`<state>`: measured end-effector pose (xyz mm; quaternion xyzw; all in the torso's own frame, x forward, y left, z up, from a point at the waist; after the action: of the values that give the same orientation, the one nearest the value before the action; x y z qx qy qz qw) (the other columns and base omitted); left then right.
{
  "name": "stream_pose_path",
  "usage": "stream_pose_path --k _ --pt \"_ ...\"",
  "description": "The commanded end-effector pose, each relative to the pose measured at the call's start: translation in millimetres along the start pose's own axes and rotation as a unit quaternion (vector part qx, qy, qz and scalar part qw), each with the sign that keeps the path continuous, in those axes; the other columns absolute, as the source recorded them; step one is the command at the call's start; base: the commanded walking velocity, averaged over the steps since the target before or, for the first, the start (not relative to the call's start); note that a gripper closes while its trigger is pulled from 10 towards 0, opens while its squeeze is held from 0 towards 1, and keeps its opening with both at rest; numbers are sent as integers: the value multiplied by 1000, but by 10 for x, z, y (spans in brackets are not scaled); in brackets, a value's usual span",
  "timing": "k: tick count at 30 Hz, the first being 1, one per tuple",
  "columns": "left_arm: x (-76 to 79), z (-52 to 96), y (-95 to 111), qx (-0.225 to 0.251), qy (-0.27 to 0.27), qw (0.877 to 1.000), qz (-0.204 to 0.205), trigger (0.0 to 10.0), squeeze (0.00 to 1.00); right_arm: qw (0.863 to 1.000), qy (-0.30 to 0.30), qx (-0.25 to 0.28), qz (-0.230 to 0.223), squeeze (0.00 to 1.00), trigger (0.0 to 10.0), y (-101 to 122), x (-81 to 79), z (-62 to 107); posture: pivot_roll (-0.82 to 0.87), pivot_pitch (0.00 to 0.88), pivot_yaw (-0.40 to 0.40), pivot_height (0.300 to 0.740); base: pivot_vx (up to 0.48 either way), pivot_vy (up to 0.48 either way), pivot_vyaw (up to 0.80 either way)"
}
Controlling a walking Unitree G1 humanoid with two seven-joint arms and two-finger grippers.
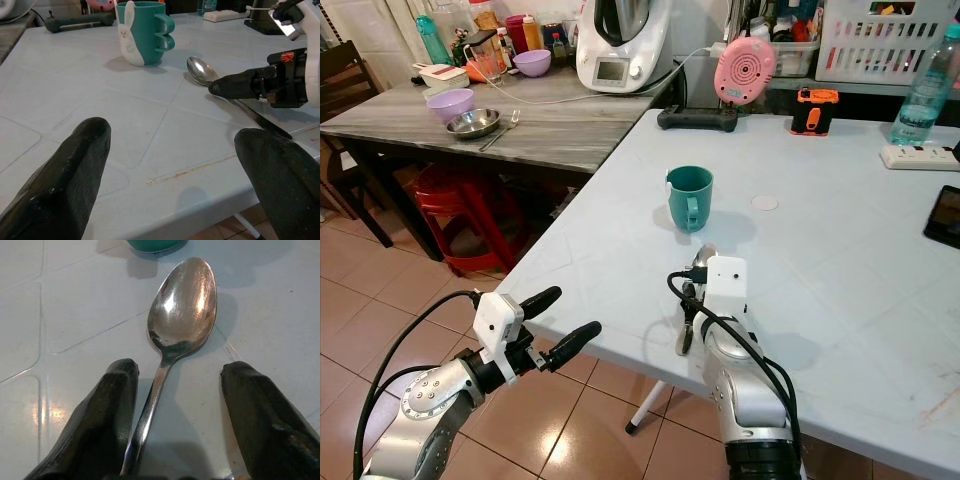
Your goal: Setting the table
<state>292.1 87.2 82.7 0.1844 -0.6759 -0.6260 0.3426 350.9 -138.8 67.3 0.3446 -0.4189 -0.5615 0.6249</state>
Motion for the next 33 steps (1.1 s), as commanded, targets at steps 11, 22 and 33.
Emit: stream_pose_path --k 11,22,33 --pt "35 27 -18 -9 -14 1000 -14 10000 0 997 -4 -76 29 0 0 -491 53 -28 -118 0 122 740 0 0 0" --pt "66 37 -16 -15 -24 999 -17 10000 0 995 -11 -88 38 0 0 -641 111 -18 -120 0 134 740 0 0 0" --pt "80 30 -12 -19 -31 999 -18 10000 0 994 -15 -100 50 0 0 -764 187 31 -118 0 130 740 0 0 0"
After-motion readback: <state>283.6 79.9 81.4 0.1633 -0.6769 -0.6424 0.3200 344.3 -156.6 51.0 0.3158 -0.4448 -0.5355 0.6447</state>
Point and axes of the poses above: a point about 5 cm out from each wrist's last joint towards the gripper, its own z axis pointing back from the gripper into the wrist, its own y axis along the axis of the wrist's last joint, x = y × z, the point moved 6 cm from there along -z, pointing out of the wrist towards the gripper, and after that the axes turned 11 degrees about z, right-handed, at the moved point
